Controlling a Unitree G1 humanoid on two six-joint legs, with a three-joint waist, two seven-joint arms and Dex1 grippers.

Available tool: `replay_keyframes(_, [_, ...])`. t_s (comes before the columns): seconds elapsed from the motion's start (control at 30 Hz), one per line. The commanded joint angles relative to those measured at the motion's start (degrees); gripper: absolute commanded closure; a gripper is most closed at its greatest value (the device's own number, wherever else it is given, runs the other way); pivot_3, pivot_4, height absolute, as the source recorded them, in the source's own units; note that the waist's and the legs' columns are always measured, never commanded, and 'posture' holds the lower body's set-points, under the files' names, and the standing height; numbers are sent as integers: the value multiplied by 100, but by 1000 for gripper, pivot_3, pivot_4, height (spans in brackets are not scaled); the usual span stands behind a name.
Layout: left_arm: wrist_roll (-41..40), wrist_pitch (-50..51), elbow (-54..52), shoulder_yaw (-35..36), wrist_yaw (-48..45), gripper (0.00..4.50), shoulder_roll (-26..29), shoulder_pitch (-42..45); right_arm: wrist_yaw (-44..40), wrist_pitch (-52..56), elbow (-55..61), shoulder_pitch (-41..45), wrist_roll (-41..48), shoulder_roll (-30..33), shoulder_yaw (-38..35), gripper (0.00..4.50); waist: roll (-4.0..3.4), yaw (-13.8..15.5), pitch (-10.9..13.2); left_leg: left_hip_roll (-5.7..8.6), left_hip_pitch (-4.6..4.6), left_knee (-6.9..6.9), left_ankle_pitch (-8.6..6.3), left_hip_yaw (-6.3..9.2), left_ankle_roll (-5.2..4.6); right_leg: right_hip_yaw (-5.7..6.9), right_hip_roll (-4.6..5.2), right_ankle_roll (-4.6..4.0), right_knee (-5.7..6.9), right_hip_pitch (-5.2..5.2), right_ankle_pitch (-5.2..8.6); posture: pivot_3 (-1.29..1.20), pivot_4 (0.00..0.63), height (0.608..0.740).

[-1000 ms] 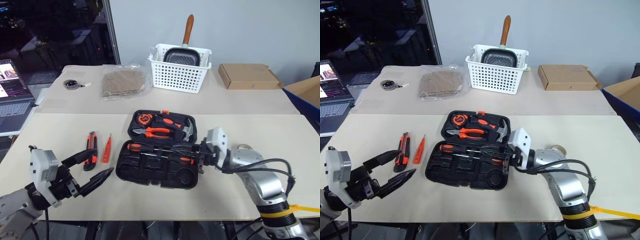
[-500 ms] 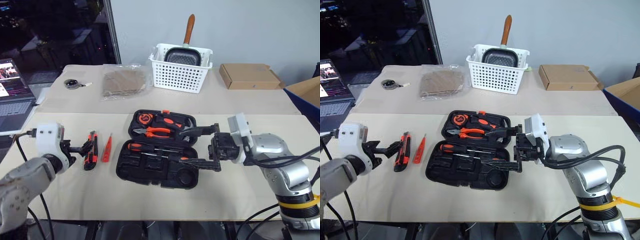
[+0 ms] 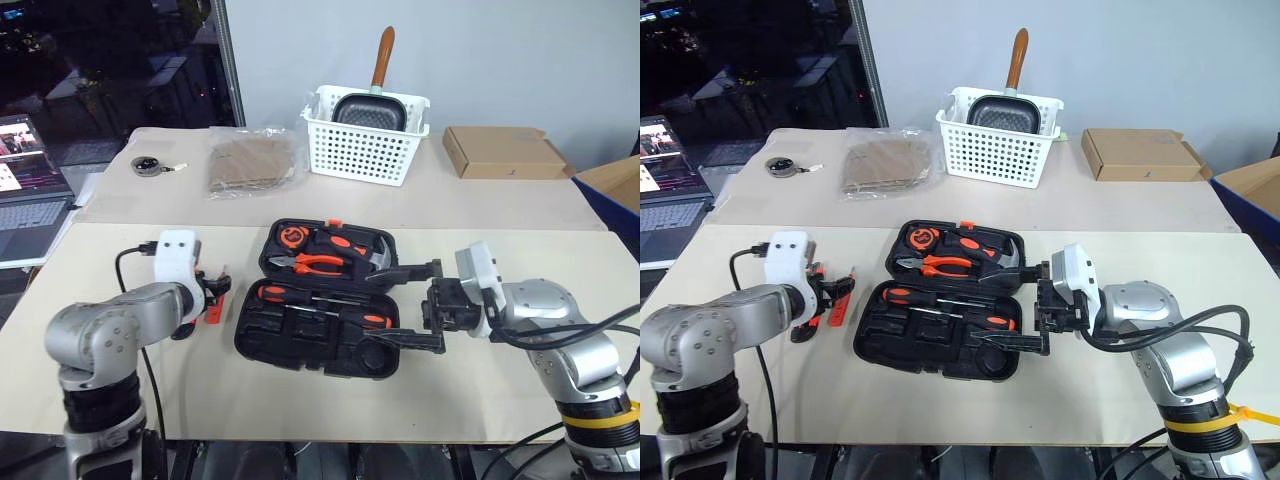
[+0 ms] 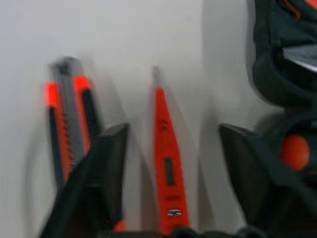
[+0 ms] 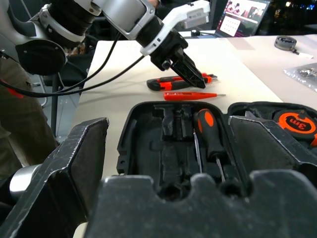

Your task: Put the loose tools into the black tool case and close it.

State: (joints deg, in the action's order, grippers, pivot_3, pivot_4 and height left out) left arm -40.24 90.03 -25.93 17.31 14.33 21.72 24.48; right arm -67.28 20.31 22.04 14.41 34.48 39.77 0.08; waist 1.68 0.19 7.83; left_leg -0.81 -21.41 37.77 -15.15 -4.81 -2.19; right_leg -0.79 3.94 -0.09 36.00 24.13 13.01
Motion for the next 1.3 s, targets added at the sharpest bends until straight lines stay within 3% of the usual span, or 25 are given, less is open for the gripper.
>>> replay_keyframes(0.03, [413,221,-152,-32,88,1391,-202,57,39,-105,268,-76,132,88,-291,0,0,-2,0,0,-1,0,0,0,0,0,0,0,0,0,0,0,150,740])
replay_keyframes(0.27, [1188,135,162,-113,156,1391,-761,60,36,-165,315,-237,86,109,-349,0,1,15,0,1,-4,0,0,9,0,-2,-1,-1,-1,-1,1,0,150,740])
replay_keyframes(0.37, [1389,64,275,-89,30,2040,-892,73,61,-189,318,-262,57,99,-345,0,-1,29,-1,2,2,1,1,9,0,-1,0,-1,1,-8,0,0,150,740])
replay_keyframes(0.53, [1645,-69,173,-125,-228,3750,-774,15,132,-244,319,-350,31,100,-379,0,-3,44,-2,2,8,1,4,9,1,0,-4,-1,7,-12,0,0,150,740])
replay_keyframes(0.6, [1705,-253,-44,-91,-358,3750,-694,-35,201,-258,339,-418,29,93,-402,0,-2,44,-1,2,8,2,5,9,1,0,-4,-1,7,-12,0,0,150,740])
replay_keyframes(0.7, [1744,-889,-574,-301,-816,3750,-89,-194,298,-248,393,-567,67,89,-464,0,1,27,1,2,-1,2,5,9,1,-1,-4,-1,5,-3,0,0,150,740])
replay_keyframes(0.77, [1634,-2022,-978,-491,-1783,3750,498,-453,313,-289,429,-722,60,98,-532,0,1,8,1,-1,-10,1,4,12,1,-6,-6,-2,5,6,0,0,150,740])
replay_keyframes(0.83, [1013,-2360,-1155,-254,-2792,3750,822,-578,310,-341,449,-856,26,117,-582,0,-2,17,0,-4,-16,-4,5,14,6,-5,0,-8,2,13,3,0,150,740])
replay_keyframes(0.9, [702,-2985,-1162,-442,-4197,3750,1590,-665,307,-391,439,-1003,8,150,-657,0,-4,29,0,-3,-17,-4,5,14,6,-1,13,-9,-2,11,4,0,150,740])
replay_keyframes(0.97, [702,-3689,-944,-867,-5408,3750,2299,-660,318,-437,423,-1118,-9,171,-704,0,-5,39,1,-1,-18,-2,5,12,5,3,22,-9,-6,10,4,0,150,740])
replay_keyframes(1.07, [1410,-5279,-123,-1859,-7032,3750,3098,-446,385,-462,459,-1293,-20,168,-756,0,-13,50,0,1,-13,-1,5,7,4,7,24,-13,-8,5,7,0,150,740])
replay_keyframes(1.17, [2181,-6626,1022,-2704,-7974,3750,3261,48,489,-477,538,-1472,-42,139,-764,0,-16,61,0,2,-11,-1,11,-2,-6,12,6,-15,-11,2,10,0,150,740])
replay_keyframes(1.3, [2872,-8027,2279,-3330,-8754,3750,3068,595,678,-425,830,-1797,10,152,-889,0,-16,39,0,-2,-25,4,12,-12,-13,15,-59,-6,-18,10,9,0,150,740])
